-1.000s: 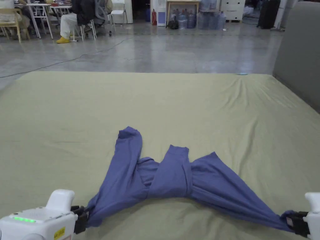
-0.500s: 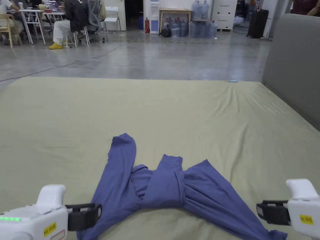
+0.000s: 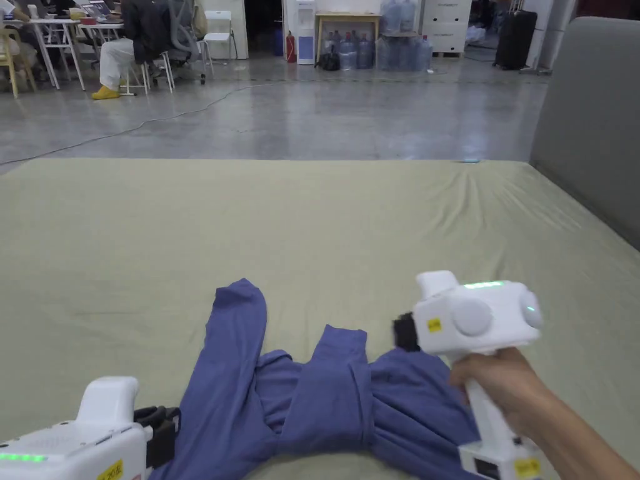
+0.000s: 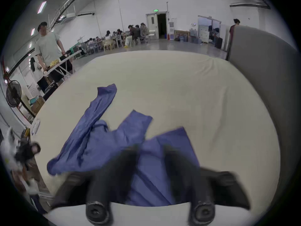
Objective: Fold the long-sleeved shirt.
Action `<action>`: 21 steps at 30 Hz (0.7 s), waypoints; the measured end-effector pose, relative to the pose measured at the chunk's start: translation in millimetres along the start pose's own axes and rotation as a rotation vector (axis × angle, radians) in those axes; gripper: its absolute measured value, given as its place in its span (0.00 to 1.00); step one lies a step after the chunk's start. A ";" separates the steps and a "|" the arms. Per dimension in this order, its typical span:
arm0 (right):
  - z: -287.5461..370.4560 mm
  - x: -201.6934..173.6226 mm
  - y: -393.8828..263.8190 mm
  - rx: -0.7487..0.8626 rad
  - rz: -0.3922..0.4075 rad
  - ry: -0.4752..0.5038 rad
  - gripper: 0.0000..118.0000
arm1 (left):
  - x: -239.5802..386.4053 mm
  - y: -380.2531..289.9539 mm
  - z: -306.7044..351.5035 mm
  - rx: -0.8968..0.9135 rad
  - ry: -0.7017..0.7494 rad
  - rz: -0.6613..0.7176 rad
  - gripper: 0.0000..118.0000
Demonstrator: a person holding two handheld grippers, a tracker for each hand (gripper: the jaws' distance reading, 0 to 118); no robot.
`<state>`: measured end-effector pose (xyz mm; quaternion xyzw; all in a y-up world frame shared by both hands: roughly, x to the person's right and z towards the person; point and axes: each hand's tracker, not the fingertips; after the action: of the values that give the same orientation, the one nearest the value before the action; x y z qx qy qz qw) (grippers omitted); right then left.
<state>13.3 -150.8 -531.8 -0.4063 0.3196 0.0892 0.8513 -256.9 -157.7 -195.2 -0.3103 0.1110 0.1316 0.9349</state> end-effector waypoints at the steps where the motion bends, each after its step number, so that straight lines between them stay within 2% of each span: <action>1: -22.3 -7.8 16.7 -0.040 0.000 0.019 0.65 | -0.4 -1.8 0.2 -0.005 0.005 0.008 0.00; 5: -98.8 -33.5 48.5 -0.153 0.020 -0.029 0.64 | -4.6 -8.1 -3.5 -0.024 0.002 0.054 0.00; 10: -164.1 -37.0 54.9 -0.282 0.009 -0.125 0.62 | -11.2 -14.3 -7.6 -0.031 0.002 0.079 0.00; 12: -173.4 -40.1 51.2 -0.298 0.017 -0.120 0.50 | -12.8 -15.1 -9.9 -0.033 0.011 0.075 0.00; 13: -171.3 -41.9 51.0 -0.296 0.020 -0.133 0.49 | -14.5 -15.4 -10.7 -0.035 0.014 0.077 0.00; 14: -165.9 -44.4 53.3 -0.298 0.030 -0.140 0.43 | -17.1 -15.4 -12.0 -0.038 0.014 0.086 0.00; 15: -161.0 -45.6 54.8 -0.293 0.038 -0.128 0.05 | -16.0 -14.8 -12.7 -0.038 0.012 0.093 0.00; 16: -159.0 -47.6 55.4 -0.288 0.041 -0.124 0.00 | -16.8 -14.5 -13.5 -0.037 0.010 0.103 0.00; 17: -157.4 -48.1 54.9 -0.283 0.079 -0.174 0.00 | -17.8 -13.7 -14.5 -0.039 0.005 0.113 0.00; 18: -152.2 -47.9 53.3 -0.271 0.093 -0.135 0.00 | -17.7 -12.6 -14.9 -0.039 0.000 0.115 0.00; 21: -115.2 -43.7 54.9 -0.189 0.064 -0.066 0.00 | -14.6 -9.2 -12.3 -0.026 0.010 0.100 0.00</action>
<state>-97.7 -196.5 -593.4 -0.4710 0.2942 0.1596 0.8162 -269.3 -174.9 -195.5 -0.3169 0.1292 0.1782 0.9225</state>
